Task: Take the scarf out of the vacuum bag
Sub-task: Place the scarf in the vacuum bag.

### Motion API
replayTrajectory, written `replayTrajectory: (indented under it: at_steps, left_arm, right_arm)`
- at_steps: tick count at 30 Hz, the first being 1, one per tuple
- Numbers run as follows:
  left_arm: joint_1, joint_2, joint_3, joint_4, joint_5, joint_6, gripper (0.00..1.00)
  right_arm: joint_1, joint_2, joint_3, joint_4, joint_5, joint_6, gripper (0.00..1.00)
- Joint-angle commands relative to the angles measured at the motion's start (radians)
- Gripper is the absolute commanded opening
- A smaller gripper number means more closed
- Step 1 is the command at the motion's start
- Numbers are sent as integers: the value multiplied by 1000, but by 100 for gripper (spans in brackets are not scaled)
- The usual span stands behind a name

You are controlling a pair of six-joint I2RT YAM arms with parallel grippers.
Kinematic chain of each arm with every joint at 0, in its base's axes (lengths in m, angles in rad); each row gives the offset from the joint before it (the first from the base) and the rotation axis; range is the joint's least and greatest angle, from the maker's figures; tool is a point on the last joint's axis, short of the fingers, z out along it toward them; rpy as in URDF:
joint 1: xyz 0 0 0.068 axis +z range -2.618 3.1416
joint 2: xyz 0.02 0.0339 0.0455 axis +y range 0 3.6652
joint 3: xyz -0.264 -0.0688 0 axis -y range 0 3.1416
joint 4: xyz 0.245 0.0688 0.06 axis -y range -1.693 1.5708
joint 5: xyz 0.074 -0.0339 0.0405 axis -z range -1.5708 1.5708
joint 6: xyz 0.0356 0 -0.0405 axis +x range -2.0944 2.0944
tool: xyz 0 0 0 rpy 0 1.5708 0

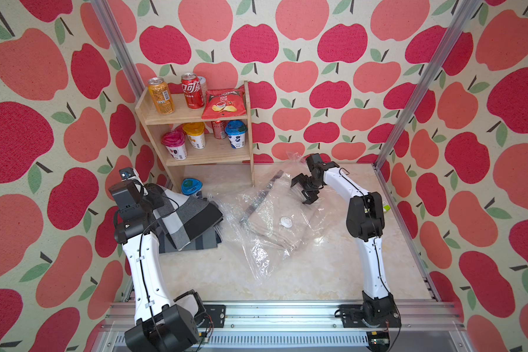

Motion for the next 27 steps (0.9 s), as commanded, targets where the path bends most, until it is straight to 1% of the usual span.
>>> replayTrajectory:
  at_steps: [1,4,6,9,10,11,13,14,18,20,22,25,27]
  left_arm:
    - [33,30,-44,64,-51,-43,0]
    - [40,85,-11,-28,-122,-79,0]
    - [64,102,-5,-54,-127,-103,0]
    - [93,104,16,-103,-170,-153,0]
    - [106,104,27,-120,-174,-168,15]
    - [113,103,35,-132,-189,-182,38]
    - [118,104,52,-158,-226,-211,91]
    - [119,102,56,-165,-230,-219,98]
    - [119,64,60,-174,-241,-264,97]
    - [118,21,51,-158,-216,-288,98]
    - [117,6,46,-138,-148,-302,97]
    - [96,9,65,-155,-23,-319,97]
    - [60,16,64,-166,51,-320,97]
  right_arm:
    - [-19,93,-84,-43,97,-44,100]
    - [-21,95,-84,-42,92,-45,100]
    - [-21,93,-85,-41,90,-48,100]
    - [-22,93,-91,-41,91,-50,100]
    - [-21,92,-96,-39,89,-51,100]
    - [-21,91,-97,-37,88,-52,100]
    - [-22,89,-101,-37,89,-56,100]
    - [-22,88,-105,-33,89,-59,100]
    - [-25,71,-123,-15,93,-73,100]
    - [-29,62,-130,-9,96,-83,100]
    - [-31,55,-133,2,96,-100,100]
    - [-32,31,-134,19,117,-142,100]
    - [-30,6,-139,31,140,-178,100]
